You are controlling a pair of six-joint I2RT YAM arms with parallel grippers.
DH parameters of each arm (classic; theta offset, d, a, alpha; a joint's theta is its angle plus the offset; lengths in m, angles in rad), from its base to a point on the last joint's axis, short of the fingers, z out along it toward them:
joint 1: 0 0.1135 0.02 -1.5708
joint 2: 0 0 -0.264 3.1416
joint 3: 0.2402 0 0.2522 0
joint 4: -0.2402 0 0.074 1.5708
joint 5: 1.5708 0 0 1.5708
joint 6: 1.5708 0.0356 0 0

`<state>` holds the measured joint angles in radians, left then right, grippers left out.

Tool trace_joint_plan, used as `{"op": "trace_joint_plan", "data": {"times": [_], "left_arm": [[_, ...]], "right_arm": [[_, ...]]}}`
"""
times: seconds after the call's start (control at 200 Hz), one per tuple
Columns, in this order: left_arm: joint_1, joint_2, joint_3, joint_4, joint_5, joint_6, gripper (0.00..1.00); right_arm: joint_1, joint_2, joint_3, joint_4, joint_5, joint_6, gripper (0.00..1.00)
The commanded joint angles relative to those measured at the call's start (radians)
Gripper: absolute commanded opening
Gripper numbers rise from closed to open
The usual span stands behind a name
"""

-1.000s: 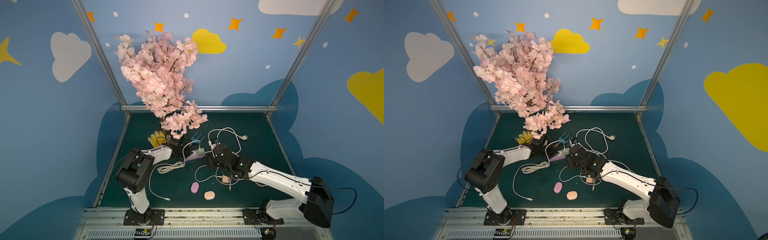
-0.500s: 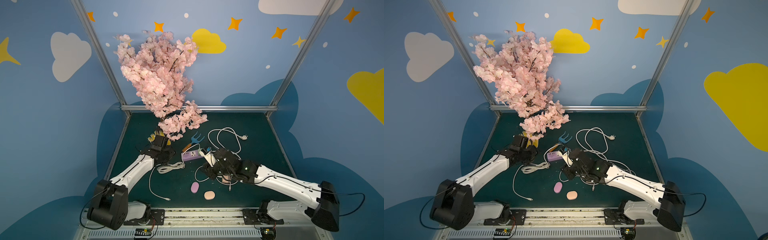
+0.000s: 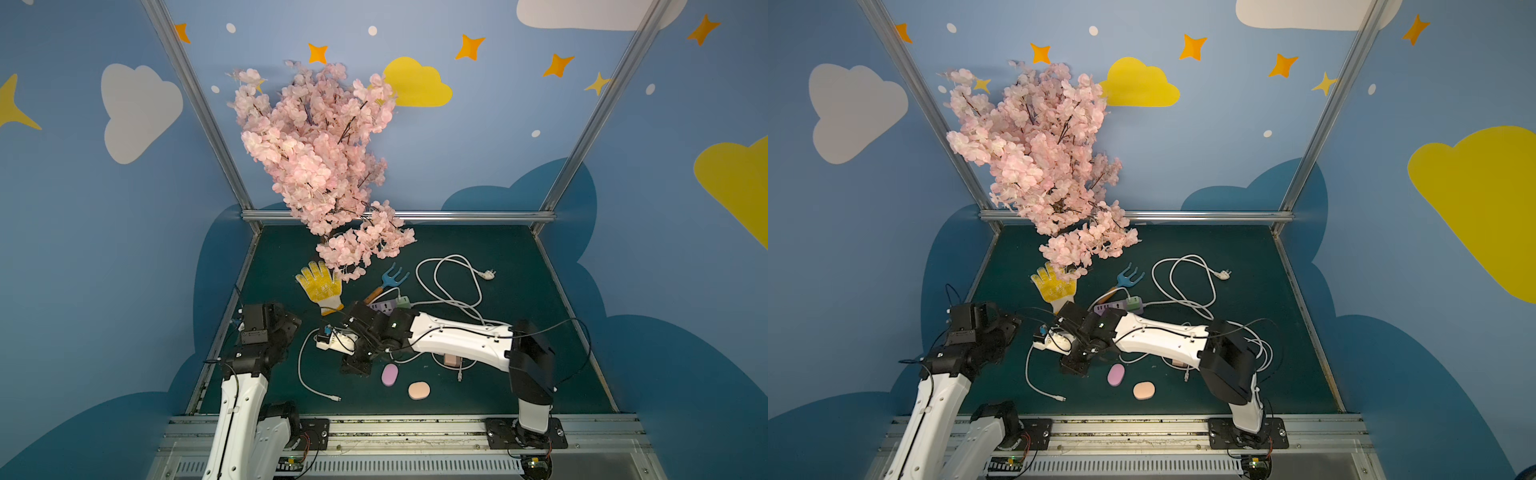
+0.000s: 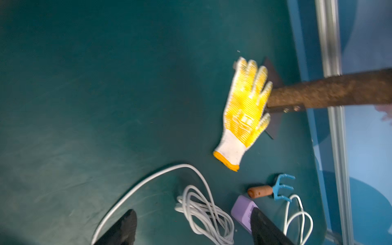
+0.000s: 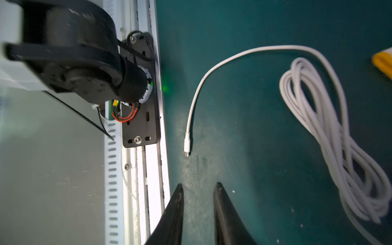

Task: Charge the bluetooth headset
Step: Pick up the charging cable from the center of the board.

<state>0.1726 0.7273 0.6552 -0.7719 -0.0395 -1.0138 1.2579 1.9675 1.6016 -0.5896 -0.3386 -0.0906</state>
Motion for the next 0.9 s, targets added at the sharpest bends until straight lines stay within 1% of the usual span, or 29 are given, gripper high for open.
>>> {"op": "trace_joint_plan", "data": {"times": [0.0, 0.04, 0.145, 0.295, 0.411, 0.441, 0.511, 0.631, 0.761, 0.891], "left_arm": [[0.101, -0.017, -0.016, -0.114, 0.039, 0.024, 0.87], [0.134, -0.015, -0.016, -0.119, 0.049, 0.027, 0.88], [0.215, -0.001, -0.012, -0.131, 0.077, 0.039, 0.91], [0.35, 0.044, -0.009, -0.124, 0.135, 0.075, 0.97], [0.481, 0.124, -0.018, -0.062, 0.265, 0.108, 0.98], [0.513, 0.142, -0.023, -0.047, 0.32, 0.115, 0.98], [0.568, 0.169, -0.028, -0.023, 0.369, 0.129, 0.98], [0.604, 0.168, -0.016, -0.023, 0.364, 0.162, 0.98], [0.61, 0.128, -0.007, -0.032, 0.344, 0.178, 0.99], [0.612, 0.118, 0.009, -0.036, 0.343, 0.187, 1.0]], "right_arm": [[0.024, 0.097, 0.115, -0.17, -0.04, -0.086, 0.34], [0.029, 0.146, 0.174, -0.205, -0.035, -0.103, 0.37], [0.031, 0.27, 0.308, -0.285, -0.02, -0.126, 0.36], [0.051, 0.341, 0.371, -0.286, 0.008, -0.139, 0.36], [0.078, 0.381, 0.415, -0.308, 0.037, -0.151, 0.36], [0.086, 0.393, 0.427, -0.314, 0.046, -0.154, 0.36], [0.106, 0.416, 0.452, -0.324, 0.066, -0.156, 0.36], [0.129, 0.444, 0.495, -0.341, 0.082, -0.147, 0.35], [0.15, 0.473, 0.531, -0.358, 0.102, -0.15, 0.36], [0.155, 0.494, 0.535, -0.351, 0.124, -0.154, 0.35]]}}
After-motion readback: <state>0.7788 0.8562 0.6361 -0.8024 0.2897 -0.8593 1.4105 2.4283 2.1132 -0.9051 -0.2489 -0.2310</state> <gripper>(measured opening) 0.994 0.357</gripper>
